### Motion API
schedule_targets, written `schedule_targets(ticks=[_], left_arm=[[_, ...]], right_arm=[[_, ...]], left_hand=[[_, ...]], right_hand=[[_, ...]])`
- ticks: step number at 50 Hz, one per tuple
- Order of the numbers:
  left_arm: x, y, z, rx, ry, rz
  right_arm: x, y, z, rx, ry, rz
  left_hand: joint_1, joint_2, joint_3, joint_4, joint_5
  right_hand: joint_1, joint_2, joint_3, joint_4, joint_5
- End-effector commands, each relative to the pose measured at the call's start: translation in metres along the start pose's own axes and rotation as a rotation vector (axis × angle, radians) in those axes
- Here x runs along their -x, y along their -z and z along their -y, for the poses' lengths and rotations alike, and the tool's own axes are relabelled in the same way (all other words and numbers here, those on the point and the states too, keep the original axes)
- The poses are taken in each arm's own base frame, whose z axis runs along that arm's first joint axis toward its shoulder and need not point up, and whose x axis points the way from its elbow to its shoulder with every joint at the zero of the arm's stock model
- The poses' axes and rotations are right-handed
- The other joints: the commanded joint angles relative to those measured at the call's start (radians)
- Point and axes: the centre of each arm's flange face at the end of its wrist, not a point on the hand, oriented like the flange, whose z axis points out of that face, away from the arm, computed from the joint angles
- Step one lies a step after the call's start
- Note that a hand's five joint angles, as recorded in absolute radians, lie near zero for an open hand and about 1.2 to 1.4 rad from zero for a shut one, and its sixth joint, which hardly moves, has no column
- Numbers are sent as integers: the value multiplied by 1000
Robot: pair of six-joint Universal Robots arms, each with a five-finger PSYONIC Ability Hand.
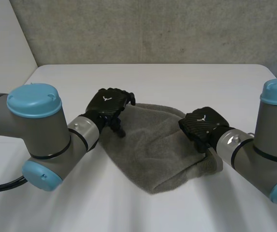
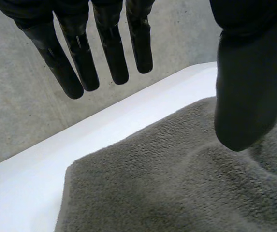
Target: Fold the towel.
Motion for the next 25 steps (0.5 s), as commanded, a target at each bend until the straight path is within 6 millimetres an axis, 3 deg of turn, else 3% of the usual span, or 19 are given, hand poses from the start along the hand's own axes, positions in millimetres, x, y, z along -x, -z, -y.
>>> schedule_targets(ticks=[1, 8, 11, 13, 16, 25], left_arm=[[8, -4, -4, 20, 9, 13], [-7, -4, -14, 49, 10, -34], [-16, -3, -18, 57, 7, -64], [-37, -2, -22, 63, 1, -134], [-51, -1, -29, 78, -1, -185], [-72, 3, -48, 124, -7, -243]], right_arm=[[-8, 11, -11, 38, -28, -14], [-27, 22, -33, 38, -85, -52], [-27, 23, -38, 41, -98, -43], [-23, 26, -47, 52, -122, -7], [-20, 28, -57, 70, -147, 17], [-18, 24, -71, 49, -147, -4]], left_hand=[[-135, -129, -123, -136, -285], [-146, -141, -134, -147, -296], [-146, -141, -134, -147, -296], [-146, -141, -134, -147, -296], [-146, -141, -134, -147, -296], [-126, -120, -114, -127, -276]], right_hand=[[-273, -280, -276, -283, -274], [-488, -494, -490, -497, -489], [-485, -491, -487, -494, -486], [-473, -479, -475, -482, -474], [-473, -479, -475, -482, -474], [-470, -476, -472, -479, -471]])
